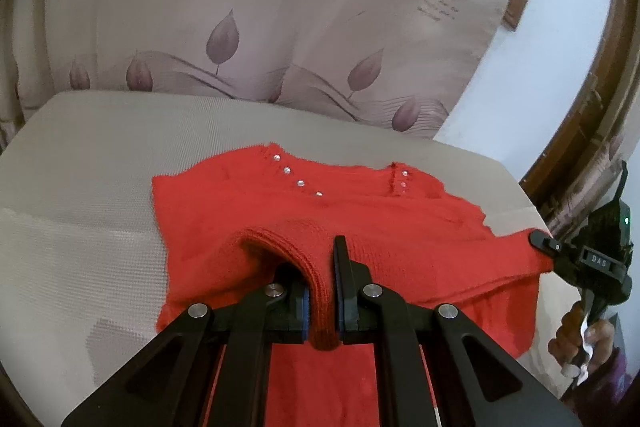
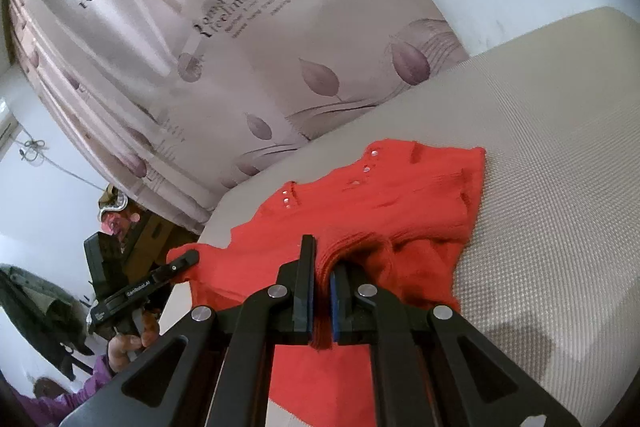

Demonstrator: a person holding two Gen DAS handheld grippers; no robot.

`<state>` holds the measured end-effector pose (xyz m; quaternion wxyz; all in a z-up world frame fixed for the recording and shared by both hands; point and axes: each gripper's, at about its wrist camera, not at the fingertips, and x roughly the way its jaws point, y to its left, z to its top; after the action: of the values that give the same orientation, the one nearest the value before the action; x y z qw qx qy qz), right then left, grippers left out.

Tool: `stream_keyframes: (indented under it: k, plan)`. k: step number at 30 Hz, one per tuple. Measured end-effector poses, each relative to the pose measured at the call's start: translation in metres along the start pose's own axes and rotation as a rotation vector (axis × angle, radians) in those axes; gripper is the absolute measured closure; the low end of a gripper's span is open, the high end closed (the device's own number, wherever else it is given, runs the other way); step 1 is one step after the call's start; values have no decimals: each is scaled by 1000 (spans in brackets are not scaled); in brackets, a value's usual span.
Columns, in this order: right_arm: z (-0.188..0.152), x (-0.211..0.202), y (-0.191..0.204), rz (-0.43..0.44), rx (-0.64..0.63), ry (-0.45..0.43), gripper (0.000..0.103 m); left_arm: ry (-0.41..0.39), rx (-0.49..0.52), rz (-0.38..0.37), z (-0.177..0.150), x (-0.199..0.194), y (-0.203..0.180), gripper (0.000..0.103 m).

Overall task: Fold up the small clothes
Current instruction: 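Lower the opened sweater flat and open both grippers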

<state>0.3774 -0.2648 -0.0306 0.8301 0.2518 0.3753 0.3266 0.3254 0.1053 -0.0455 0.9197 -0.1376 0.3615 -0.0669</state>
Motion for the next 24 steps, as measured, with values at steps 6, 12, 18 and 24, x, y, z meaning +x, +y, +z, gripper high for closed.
stream_keyframes:
  k: [6,12,18,24]
  plan:
    - [8,13,-9,-8,11,14,96,7,-15,15,2,11,5,94]
    - [17,25,-13,-11,25,19,96,-4,-17,39,12,21,7,94]
    - [25,38,-19,-18,37,24,96,-5,-20,57,19,31,11,94]
    - [32,54,-27,-36,51,33,96,5,-24,76,23,44,16,94]
